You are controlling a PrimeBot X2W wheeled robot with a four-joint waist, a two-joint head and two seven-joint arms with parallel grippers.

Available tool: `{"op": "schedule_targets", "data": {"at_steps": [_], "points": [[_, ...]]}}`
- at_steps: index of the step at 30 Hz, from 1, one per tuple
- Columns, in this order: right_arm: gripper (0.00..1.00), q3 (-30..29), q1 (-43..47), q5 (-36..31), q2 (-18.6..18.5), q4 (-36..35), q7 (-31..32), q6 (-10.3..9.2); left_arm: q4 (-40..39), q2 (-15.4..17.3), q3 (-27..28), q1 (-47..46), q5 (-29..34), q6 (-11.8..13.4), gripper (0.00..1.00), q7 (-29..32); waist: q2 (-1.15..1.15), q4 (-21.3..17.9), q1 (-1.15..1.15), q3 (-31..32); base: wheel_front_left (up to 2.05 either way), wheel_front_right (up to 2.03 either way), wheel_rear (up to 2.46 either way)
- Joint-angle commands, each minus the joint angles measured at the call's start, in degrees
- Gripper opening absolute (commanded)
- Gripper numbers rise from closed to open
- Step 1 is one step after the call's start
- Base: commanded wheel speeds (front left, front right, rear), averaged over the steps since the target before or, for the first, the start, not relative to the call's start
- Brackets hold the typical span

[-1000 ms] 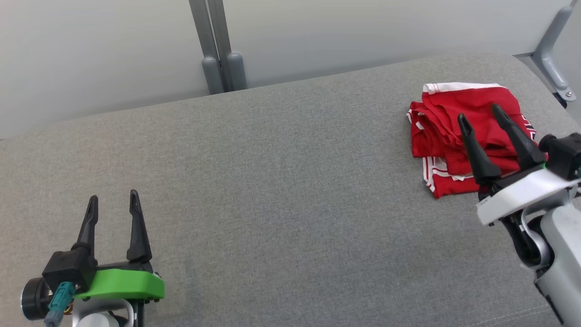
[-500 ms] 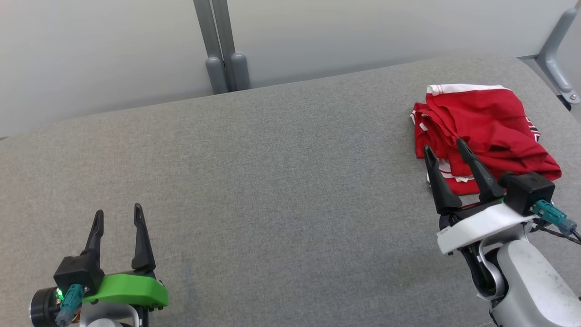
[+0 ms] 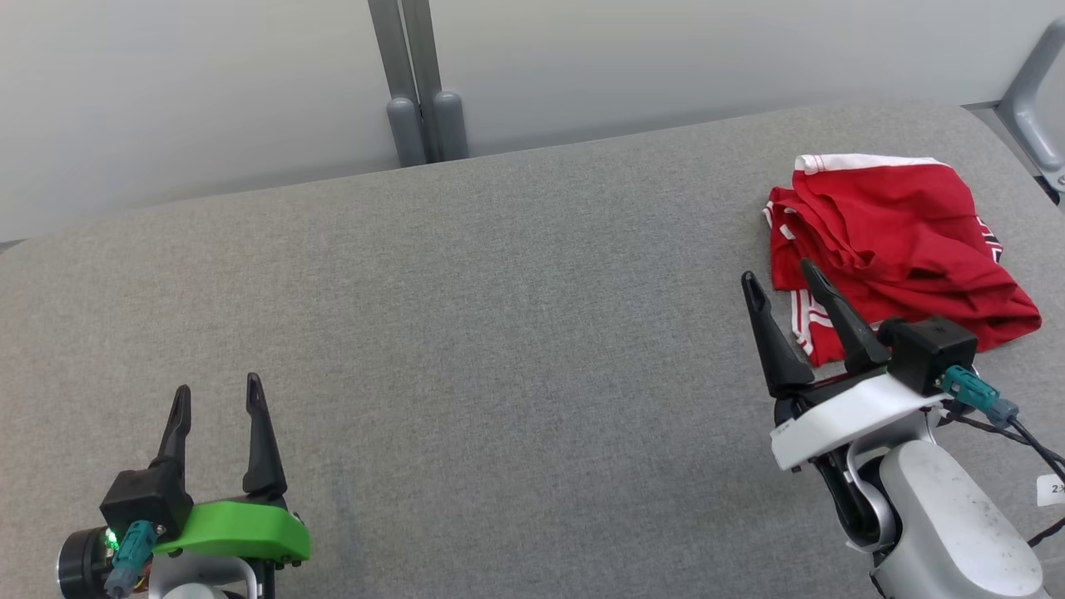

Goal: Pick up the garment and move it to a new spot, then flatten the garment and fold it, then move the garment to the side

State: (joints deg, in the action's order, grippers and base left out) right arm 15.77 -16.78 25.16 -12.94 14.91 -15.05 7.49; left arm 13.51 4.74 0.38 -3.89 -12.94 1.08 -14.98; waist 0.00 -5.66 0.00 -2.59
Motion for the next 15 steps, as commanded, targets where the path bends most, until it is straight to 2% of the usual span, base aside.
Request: {"op": "schedule_targets", "data": {"at_steps": [1, 15], "points": [[1.00, 0.28, -0.14, 0.29, 0.16, 0.32, -0.13, 0.02, 0.22, -0.06, 0.33, -0.75, 0.88, -0.19, 1.00, -0.25, 0.00, -0.02, 0.00, -0.12, 0.00, 0.00, 0.00], [1.00, 1.87, -0.47, 1.15, 0.53, 0.55, -0.13, 0.02, 1.17, -0.75, 1.23, -1.20, 1.28, -1.58, 1.00, -0.25, 0.00, -0.44, 0.00, -0.12, 0.00, 0.00, 0.00]]}}
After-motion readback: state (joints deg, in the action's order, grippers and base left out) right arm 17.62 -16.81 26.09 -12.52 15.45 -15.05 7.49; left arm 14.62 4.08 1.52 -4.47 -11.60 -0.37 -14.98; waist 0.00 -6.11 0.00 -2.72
